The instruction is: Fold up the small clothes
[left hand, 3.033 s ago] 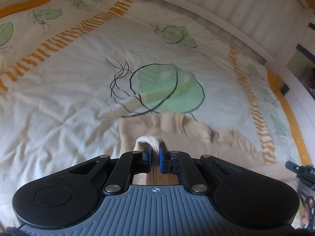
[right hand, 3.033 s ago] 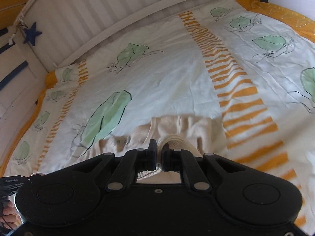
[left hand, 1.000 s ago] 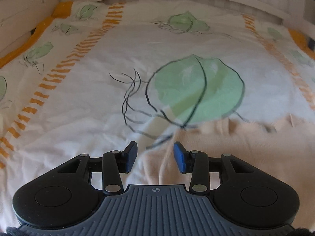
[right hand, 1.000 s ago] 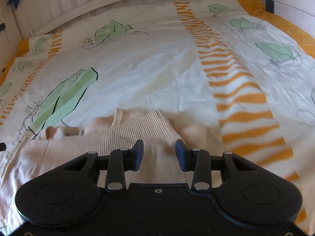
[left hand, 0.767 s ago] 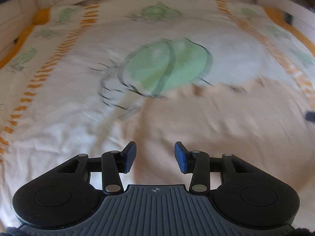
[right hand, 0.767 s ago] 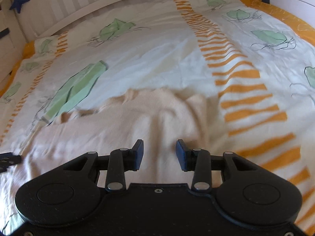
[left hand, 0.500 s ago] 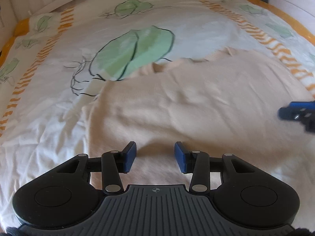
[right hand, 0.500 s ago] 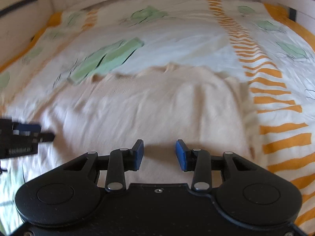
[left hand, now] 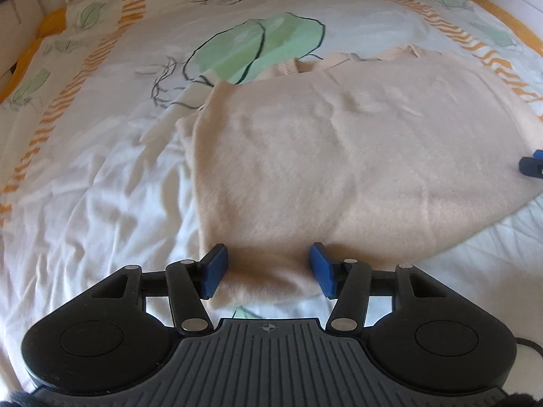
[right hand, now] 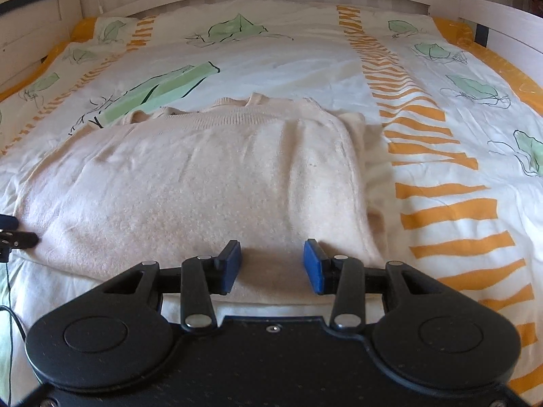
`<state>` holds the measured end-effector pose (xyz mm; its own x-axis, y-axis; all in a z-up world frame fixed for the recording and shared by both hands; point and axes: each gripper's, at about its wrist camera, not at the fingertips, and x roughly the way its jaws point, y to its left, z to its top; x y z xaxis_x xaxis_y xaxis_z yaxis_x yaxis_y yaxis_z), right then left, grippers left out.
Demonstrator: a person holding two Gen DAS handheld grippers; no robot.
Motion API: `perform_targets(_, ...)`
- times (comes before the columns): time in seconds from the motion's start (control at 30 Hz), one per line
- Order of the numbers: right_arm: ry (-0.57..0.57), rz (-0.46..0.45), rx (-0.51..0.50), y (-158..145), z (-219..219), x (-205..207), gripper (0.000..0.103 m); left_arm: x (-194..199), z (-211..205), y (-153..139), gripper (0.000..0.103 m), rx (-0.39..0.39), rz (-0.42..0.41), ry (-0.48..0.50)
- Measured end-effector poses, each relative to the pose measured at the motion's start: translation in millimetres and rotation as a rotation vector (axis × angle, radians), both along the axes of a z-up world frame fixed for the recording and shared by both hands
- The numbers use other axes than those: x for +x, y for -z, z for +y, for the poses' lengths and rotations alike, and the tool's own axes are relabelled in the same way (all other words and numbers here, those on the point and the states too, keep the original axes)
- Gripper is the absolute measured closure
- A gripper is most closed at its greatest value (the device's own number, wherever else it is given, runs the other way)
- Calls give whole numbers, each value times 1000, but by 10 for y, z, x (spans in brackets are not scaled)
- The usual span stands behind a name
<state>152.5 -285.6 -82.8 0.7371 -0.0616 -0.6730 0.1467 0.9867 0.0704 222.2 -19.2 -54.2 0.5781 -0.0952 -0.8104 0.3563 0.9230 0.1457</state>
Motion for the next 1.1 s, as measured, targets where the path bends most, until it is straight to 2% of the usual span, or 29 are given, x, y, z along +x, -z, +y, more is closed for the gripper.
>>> perform_targets(0.23,17,-16,-11,11,-63,-151,54,-140,86,-2,49,-19,-21,-25)
perform_targets(0.33,40,-18,11,3,-133,-222,54,-174,121,17,39,-11,-26,-64)
perform_targets(0.43,56,-27,61,-4,-223,-287,54,-167,252,41,32,-93,-13,-137)
perform_targets(0.53,60,-55,147,14,-359,-370,54,-189,355,84,25,-154,-13,-195)
perform_targets(0.6,56,-89,236,42,-488,-438,53,-233,372,115,22,-162,-37,-205)
perform_targets(0.73,139,-159,565,193,-889,-597,53,-343,365,179,18,-168,-104,-206)
perform_targets(0.77,172,-162,609,212,-960,-631,53,-377,371,199,16,-174,-124,-207)
perform_targets(0.83,194,-176,594,169,-983,-669,52,-434,407,241,8,-192,-161,-224)
perform_targets(0.9,215,-174,537,99,-931,-690,38,-494,445,287,7,-221,-201,-229)
perform_targets(1.03,210,-224,436,-92,-830,-727,33,-507,446,294,6,-228,-219,-229)
perform_targets(1.1,197,-236,367,-192,-779,-656,19,-504,434,295,5,-224,-224,-228)
